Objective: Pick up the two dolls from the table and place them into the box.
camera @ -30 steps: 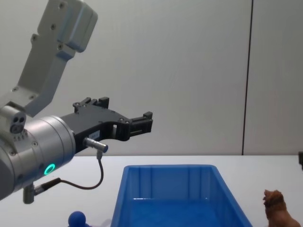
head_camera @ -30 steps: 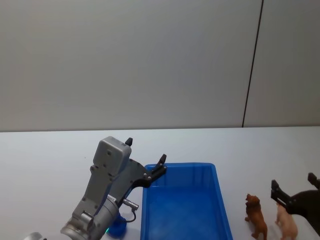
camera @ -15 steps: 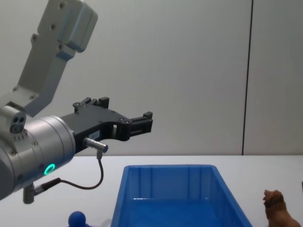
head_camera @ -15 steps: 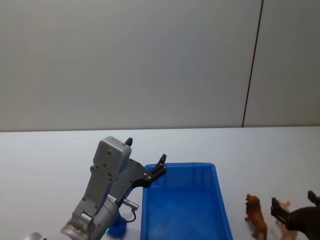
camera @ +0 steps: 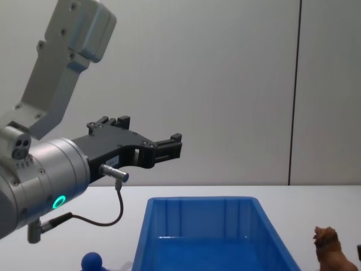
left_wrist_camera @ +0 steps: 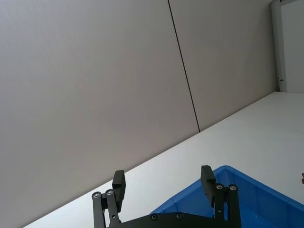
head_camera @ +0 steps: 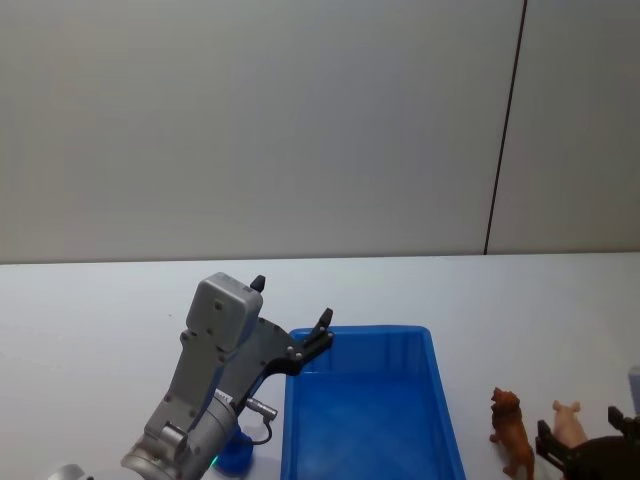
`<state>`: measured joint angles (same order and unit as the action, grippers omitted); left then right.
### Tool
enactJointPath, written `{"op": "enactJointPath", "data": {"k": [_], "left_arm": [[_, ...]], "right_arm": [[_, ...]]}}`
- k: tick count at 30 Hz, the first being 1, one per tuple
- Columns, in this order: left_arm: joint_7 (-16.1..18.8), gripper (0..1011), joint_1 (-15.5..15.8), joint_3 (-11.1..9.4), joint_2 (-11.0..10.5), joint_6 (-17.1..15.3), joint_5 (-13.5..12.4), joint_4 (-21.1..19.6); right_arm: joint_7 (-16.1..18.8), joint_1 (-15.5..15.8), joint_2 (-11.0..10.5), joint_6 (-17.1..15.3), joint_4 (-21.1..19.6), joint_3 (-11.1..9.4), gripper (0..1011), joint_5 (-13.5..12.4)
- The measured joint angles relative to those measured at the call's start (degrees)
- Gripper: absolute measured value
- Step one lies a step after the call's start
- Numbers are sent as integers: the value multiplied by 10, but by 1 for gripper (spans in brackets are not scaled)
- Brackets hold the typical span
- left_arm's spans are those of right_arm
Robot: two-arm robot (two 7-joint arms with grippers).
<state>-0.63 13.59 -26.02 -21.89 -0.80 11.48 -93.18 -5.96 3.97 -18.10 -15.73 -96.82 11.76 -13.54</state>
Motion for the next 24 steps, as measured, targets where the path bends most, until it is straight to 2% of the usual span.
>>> {"op": "enactJointPath", "data": {"k": [9, 13, 16, 17, 18, 24], "left_arm": [[0, 1001, 0, 0, 0, 0, 0, 0], [0, 1001, 0, 0, 0, 0, 0, 0], [0, 1001, 0, 0, 0, 0, 0, 0], [0, 1001, 0, 0, 0, 0, 0, 0], [0, 1001, 0, 0, 0, 0, 0, 0], [0, 1001, 0, 0, 0, 0, 0, 0]], "right_arm": [[7, -6, 8, -9, 22, 2, 994, 4], [10, -8, 10, -13, 29, 2, 922, 4], [11, -8, 13, -16, 36, 2, 824, 4], [11, -9, 13, -16, 37, 2, 824, 4], [12, -9, 13, -17, 38, 2, 769, 4], [14, -9, 16, -14, 44, 2, 595, 4]]}}
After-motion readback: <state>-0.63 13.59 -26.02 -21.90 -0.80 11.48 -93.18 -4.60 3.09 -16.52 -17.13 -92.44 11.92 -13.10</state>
